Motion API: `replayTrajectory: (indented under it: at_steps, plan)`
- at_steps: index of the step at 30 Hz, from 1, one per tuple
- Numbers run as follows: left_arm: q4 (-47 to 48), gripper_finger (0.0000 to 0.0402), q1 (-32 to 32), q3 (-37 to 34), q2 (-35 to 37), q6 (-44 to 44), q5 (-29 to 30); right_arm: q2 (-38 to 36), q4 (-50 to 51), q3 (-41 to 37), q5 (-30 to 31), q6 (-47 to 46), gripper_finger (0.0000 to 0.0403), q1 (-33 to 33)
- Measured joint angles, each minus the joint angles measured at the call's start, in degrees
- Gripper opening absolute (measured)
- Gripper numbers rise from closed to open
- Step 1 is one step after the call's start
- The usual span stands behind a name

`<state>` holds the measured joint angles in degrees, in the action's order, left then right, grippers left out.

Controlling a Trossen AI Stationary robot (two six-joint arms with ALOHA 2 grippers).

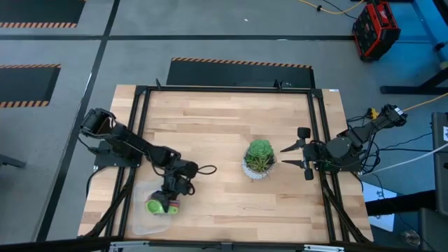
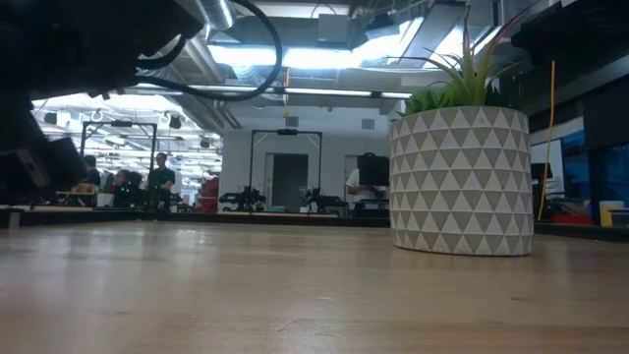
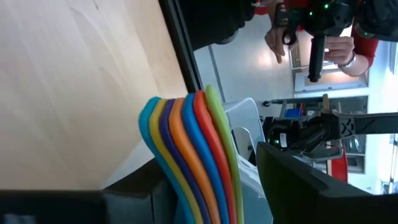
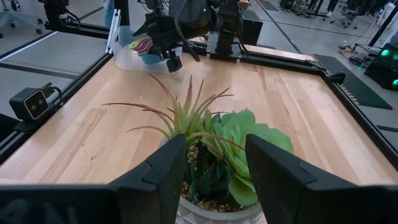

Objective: Nest measuring cups in basket
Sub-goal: Put the stacked measuring cup into the transparent bin, then return to Home Position

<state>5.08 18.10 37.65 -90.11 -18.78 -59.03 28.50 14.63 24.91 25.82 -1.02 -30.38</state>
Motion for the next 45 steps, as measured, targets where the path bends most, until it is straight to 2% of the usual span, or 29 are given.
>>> replayTrajectory:
  at_steps: [26, 37, 45]
  plan:
    - [0.0, 0.0197, -8.8, 0.0, 0.0, 2.9, -3.4, 0.0, 0.0, 0.0, 0.0, 0.0, 0.0173, 0.0]
    - [-1.6, 0.0197, -13.5, 0.0, 0.0, 9.2, 2.0, 0.0, 0.0, 0.0, 0.0, 0.0, 0.0173, 0.0]
    - [-11.2, 0.0195, -16.7, 0.0, 0.0, 10.8, 9.6, 0.0, 0.0, 0.0, 0.0, 0.0, 0.0173, 0.0]
